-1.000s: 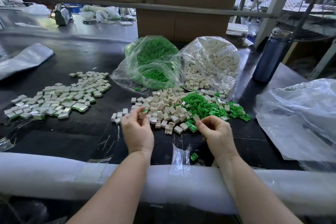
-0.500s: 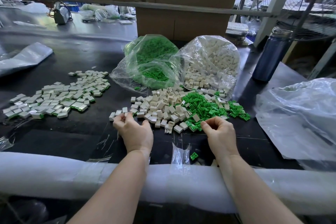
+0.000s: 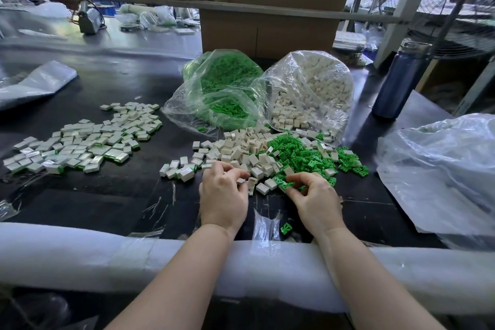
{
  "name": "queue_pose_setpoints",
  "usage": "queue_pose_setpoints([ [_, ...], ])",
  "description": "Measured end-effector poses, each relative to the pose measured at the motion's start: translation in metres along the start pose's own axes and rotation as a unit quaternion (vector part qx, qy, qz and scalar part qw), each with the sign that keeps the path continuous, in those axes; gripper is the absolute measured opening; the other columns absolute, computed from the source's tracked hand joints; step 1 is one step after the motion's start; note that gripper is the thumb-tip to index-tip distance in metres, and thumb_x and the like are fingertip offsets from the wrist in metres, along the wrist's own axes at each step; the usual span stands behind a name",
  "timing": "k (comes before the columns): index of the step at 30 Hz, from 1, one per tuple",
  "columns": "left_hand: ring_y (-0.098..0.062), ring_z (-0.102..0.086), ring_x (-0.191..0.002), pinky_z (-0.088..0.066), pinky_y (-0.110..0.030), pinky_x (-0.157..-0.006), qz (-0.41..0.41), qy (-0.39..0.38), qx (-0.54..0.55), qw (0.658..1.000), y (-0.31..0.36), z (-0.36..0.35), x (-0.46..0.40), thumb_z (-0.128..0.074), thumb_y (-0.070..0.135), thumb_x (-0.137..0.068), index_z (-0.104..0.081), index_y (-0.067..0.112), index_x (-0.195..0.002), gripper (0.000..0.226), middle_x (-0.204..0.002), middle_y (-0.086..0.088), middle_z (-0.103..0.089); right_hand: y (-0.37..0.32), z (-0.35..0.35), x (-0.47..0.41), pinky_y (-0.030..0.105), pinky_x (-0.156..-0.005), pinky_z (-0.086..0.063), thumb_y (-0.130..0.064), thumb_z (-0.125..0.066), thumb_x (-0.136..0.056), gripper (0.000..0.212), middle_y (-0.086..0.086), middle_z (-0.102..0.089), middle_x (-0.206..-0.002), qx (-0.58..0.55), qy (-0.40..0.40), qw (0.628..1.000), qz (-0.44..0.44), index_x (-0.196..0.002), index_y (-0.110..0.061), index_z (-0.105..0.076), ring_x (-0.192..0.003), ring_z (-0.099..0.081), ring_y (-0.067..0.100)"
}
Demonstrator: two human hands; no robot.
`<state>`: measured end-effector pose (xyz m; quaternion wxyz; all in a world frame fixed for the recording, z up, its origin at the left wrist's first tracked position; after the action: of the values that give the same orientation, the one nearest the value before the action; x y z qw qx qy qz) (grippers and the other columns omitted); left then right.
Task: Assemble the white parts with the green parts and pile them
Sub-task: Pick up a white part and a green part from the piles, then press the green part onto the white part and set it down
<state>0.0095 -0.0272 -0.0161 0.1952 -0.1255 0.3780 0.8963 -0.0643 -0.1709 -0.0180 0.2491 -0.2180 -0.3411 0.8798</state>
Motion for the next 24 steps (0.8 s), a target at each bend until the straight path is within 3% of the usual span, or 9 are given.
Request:
queue_pose_setpoints([
  [5,-0.016,-0.036,-0.112,-0.03,-0.028,-0.093,-0.005,-0.048,-0.052,0.997,-0.0021,-0.0063,-0.0008,-0.056,0.029,-0.091,-0.062,0.025,-0.118,0.029,-0.115,0.003,-0.046,-0.0031,-0.0008,0.0007,0.024,-0.081,-0.041,-0.023,-0.066,-0.086,0.018,-0.005,-0.059,-0.103,0.037,-0.016,0.999,-0.003,-0.104,-0.021,-0.067,-0.094,-0.055,0.015],
  [12,-0.017,-0.038,-0.114,-0.031,-0.029,-0.095,0.009,-0.061,-0.065,0.996,-0.0046,-0.0093,-0.0018,-0.06,0.031,-0.088,-0.065,0.021,-0.104,0.02,-0.117,0.002,-0.047,-0.0032,-0.0002,0.0009,0.027,-0.08,-0.04,-0.02,-0.068,-0.084,0.009,-0.002,-0.06,-0.1,0.04,-0.014,0.999,-0.015,-0.091,-0.017,-0.063,-0.094,-0.054,0.017],
  [18,-0.017,-0.038,-0.116,-0.031,-0.03,-0.096,0.007,-0.076,-0.078,0.994,-0.0036,-0.0087,-0.0012,-0.058,0.035,-0.089,-0.063,0.024,-0.112,0.025,-0.122,0.003,-0.046,-0.0049,0.0013,0.0028,0.03,-0.072,-0.046,-0.015,-0.071,-0.081,0.009,-0.003,-0.062,-0.083,-0.002,0.0,1.0,-0.016,-0.085,-0.015,-0.062,-0.078,-0.055,0.016],
  [24,-0.017,-0.04,-0.113,-0.031,-0.029,-0.094,0.005,-0.072,-0.059,0.996,-0.0014,-0.006,-0.0008,-0.063,0.03,-0.086,-0.061,0.024,-0.098,0.014,-0.114,0.004,-0.05,-0.0031,0.0014,0.0029,0.027,-0.083,-0.046,-0.009,-0.068,-0.083,0.014,-0.002,-0.063,-0.095,-0.042,0.001,0.999,-0.005,-0.093,-0.018,-0.068,-0.087,-0.055,0.014],
])
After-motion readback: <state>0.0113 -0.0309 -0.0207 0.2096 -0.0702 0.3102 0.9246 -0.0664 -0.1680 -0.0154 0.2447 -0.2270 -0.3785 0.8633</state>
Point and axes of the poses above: each hand's wrist, its own x-axis away from the middle knuckle, its own z-axis out of the back of the hand, y = z × x, the point moved 1 cm from there along -x, towards the middle knuckle
